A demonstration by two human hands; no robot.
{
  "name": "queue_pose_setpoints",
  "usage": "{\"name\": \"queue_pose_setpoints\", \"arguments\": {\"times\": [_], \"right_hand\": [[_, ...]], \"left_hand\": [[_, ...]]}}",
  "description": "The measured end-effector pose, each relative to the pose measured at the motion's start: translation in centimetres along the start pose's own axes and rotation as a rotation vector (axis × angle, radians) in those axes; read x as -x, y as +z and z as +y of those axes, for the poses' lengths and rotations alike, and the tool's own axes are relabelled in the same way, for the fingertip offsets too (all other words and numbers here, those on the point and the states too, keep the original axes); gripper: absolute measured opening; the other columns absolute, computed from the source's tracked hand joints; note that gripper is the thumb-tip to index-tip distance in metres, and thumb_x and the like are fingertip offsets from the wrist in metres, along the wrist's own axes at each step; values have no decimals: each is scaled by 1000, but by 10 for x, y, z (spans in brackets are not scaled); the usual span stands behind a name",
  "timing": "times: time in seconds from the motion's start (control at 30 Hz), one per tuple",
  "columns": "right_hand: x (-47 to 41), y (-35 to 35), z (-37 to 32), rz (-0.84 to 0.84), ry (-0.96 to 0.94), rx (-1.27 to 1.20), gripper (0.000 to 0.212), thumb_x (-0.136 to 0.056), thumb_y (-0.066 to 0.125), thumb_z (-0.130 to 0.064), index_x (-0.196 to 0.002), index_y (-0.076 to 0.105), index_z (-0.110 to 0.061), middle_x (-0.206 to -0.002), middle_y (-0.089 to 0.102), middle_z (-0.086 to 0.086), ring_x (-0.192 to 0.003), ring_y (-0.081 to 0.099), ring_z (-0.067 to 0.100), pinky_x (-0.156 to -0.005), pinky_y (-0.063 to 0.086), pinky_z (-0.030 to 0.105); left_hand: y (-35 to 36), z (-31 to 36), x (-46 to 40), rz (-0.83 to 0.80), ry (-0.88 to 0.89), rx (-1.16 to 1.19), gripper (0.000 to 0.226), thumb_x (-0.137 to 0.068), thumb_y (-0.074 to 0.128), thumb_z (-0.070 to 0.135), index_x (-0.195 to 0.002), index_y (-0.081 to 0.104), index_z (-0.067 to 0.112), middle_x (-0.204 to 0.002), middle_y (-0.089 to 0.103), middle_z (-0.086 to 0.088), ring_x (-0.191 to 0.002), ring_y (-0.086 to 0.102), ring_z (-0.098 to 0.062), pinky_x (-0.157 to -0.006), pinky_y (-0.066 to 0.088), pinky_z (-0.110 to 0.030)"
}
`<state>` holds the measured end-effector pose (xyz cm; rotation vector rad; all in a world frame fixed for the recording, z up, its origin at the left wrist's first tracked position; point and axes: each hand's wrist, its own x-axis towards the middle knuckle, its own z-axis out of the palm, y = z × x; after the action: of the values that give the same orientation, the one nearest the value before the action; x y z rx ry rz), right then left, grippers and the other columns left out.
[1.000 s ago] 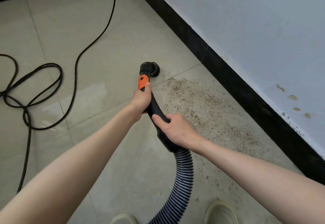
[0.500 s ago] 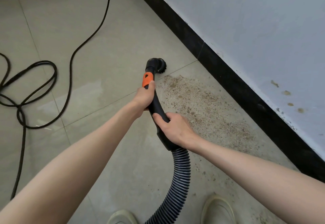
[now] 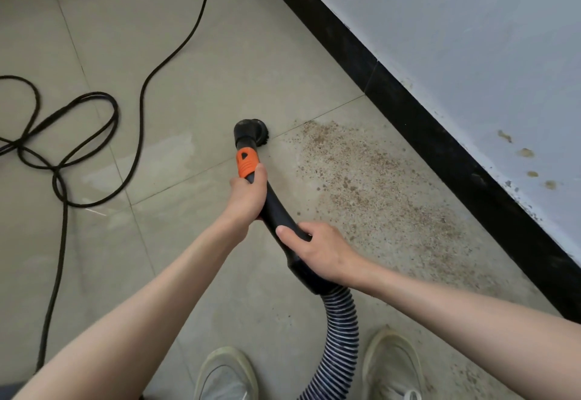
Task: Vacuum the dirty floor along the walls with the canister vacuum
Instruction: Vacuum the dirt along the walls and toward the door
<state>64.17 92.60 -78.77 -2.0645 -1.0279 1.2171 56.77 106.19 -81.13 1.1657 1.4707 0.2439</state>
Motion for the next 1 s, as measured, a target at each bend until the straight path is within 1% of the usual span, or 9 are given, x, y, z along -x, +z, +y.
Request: {"name": "queue_pose_setpoints", "arguments": {"times": [0.1, 0.23, 0.47, 0.57, 0.67, 0.7, 0.83, 0.93, 1.0], "right_hand": [[3, -6, 3, 49, 23, -10, 48, -92, 54, -50, -56, 41, -20, -47, 46, -10, -45, 42, 3, -46, 31, 18], [2, -13, 6, 137, 81, -48, 50, -92, 55, -49, -54, 42, -19, -41, 47, -10, -43, 44, 2, -45, 31, 17], [-14, -23, 5, 181, 110, -89, 45, -92, 52, -51, -63, 52, -16, -63, 58, -1, -62, 55, 18, -61, 40, 31], [-19, -22, 4, 155, 79, -62, 44, -93, 53, -49, -65, 53, -16, -66, 62, 2, -63, 59, 18, -61, 43, 30], [-21, -16, 0, 78, 36, -101, 43, -95, 56, -40, -60, 47, -17, -51, 53, -9, -42, 49, 0, -46, 36, 16], [-24, -13, -1, 43, 14, -97, 43, -95, 56, -38, -59, 45, -17, -47, 50, -11, -39, 46, -1, -45, 34, 15], [-37, -1, -12, -126, -55, -71, 45, -96, 56, -39, -58, 44, -18, -50, 46, -11, -43, 41, -1, -50, 33, 16], [-42, 6, -23, -289, -39, -84, 41, -95, 55, -44, -64, 52, -17, -64, 58, -1, -53, 53, 5, -57, 43, 20], [-42, 8, -28, -396, -1, -114, 40, -94, 55, -47, -68, 56, -17, -70, 65, 4, -55, 60, 14, -57, 48, 25]], "left_hand": [[12, 7, -2, -45, 13, -17, 55, -96, 40, 47, -129, 38, 3, -91, 51, -5, -81, 55, -20, -62, 47, -28], [29, 19, -8, -107, 40, -69, 56, -97, 38, 49, -130, 37, 5, -100, 53, -7, -86, 56, -21, -60, 46, -27], [45, 42, -22, -177, 61, -139, 62, -95, 37, 53, -132, 39, 3, -118, 57, -15, -95, 58, -26, -57, 47, -27], [41, 40, -25, -170, 62, -123, 64, -95, 37, 54, -133, 37, 2, -120, 56, -16, -98, 59, -27, -61, 48, -28], [28, 29, -25, -77, 41, -61, 60, -94, 39, 51, -130, 41, 2, -118, 57, -16, -93, 58, -26, -63, 46, -29], [21, 24, -25, -32, 27, -31, 58, -94, 40, 50, -128, 41, 3, -116, 57, -15, -92, 58, -25, -64, 47, -29], [-17, 7, -17, 147, -62, 188, 51, -90, 48, 44, -123, 43, 6, -99, 56, -6, -83, 58, -21, -60, 48, -28], [-38, -6, -8, 289, -126, 298, 54, -84, 51, 47, -121, 46, 7, -108, 58, -9, -92, 59, -26, -76, 53, -35], [-44, -12, -2, 373, -157, 346, 55, -84, 51, 47, -122, 45, 8, -110, 57, -10, -91, 57, -27, -84, 50, -37]]}}
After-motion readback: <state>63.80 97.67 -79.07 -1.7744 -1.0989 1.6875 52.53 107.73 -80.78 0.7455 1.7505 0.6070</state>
